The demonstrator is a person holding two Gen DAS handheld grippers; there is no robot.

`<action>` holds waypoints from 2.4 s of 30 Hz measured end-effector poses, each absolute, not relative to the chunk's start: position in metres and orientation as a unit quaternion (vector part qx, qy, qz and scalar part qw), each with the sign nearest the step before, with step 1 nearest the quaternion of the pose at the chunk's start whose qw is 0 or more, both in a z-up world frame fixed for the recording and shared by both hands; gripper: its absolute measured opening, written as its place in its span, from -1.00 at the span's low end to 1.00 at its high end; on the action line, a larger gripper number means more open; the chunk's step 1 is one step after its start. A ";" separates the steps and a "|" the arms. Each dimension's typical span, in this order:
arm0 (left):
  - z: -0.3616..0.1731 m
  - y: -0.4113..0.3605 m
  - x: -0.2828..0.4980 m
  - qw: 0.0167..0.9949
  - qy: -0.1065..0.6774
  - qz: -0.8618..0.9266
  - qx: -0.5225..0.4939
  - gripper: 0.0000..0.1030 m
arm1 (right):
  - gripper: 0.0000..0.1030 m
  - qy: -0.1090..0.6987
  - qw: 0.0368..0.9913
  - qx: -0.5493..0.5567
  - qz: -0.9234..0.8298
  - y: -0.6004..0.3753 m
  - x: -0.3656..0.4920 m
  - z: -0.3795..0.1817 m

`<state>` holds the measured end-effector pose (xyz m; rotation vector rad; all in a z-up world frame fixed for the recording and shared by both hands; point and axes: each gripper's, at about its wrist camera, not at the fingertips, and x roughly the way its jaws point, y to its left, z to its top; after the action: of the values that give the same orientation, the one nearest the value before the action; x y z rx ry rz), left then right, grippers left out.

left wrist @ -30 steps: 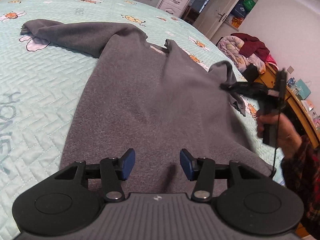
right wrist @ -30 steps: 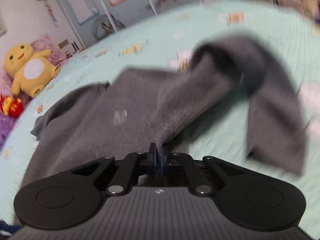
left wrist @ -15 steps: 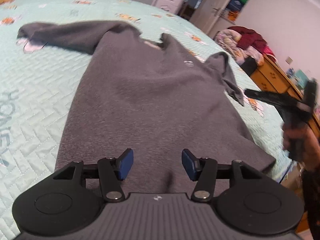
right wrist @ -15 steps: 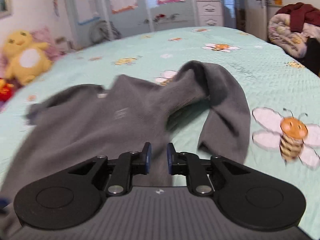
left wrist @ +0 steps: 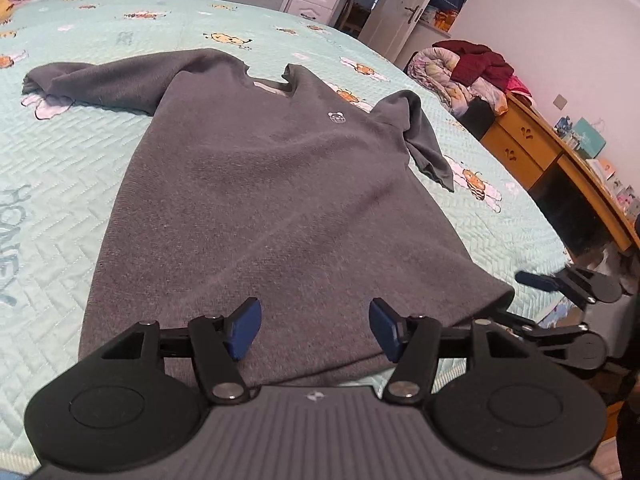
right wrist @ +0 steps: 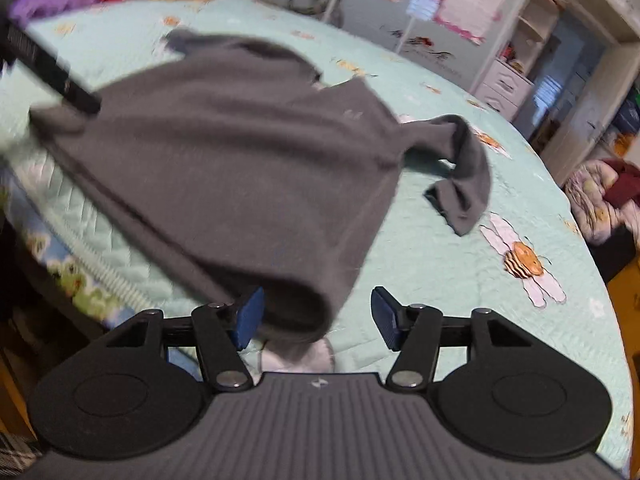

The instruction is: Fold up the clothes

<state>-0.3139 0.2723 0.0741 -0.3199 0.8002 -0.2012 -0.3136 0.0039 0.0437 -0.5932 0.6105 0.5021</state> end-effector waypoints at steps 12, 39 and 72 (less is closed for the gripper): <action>0.081 0.267 -0.315 0.909 0.383 -0.081 -0.143 0.38 | -0.95 0.235 0.903 -0.322 0.161 0.013 -0.298 0.020; 0.066 0.309 -0.312 0.911 0.366 -0.069 -0.175 0.34 | -0.03 0.328 0.905 0.051 0.264 -0.070 -0.291 0.056; 0.026 0.353 -0.173 0.906 0.351 -0.064 -0.228 0.02 | -0.88 0.369 0.860 0.115 0.334 0.043 -0.036 0.039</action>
<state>-0.1727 0.3531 0.0255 -0.4716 0.7258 -0.1320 -0.0361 0.0429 0.0388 0.2422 0.7737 0.7019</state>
